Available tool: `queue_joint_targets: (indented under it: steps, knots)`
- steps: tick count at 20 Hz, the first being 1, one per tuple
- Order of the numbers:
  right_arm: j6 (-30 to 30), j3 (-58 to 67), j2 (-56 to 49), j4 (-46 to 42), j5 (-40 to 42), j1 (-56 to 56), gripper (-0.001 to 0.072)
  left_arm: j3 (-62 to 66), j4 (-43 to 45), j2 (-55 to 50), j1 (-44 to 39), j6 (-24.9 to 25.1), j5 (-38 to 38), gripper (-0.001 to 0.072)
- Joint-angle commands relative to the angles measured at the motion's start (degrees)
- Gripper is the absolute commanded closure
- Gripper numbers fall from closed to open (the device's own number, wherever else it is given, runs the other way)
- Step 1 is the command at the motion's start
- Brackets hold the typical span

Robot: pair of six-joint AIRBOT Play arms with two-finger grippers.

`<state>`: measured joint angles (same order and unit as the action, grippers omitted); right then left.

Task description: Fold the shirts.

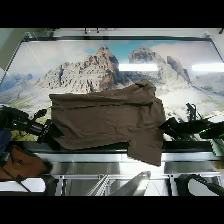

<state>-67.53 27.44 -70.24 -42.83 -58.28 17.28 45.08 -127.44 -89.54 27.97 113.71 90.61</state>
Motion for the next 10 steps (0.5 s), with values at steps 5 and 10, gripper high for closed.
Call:
queue_joint_targets:
  steps: [5,10]
  knots:
    - [8.5,-0.1,-5.6,10.3,0.9,-8.4,0.0280,-5.5,0.0,2.1,6.8,0.4,-6.1,0.0412]
    - [14.1,-0.1,-5.7,16.1,-3.3,-8.3,0.0686,-5.9,-0.1,2.1,7.0,0.5,-8.7,0.0682]
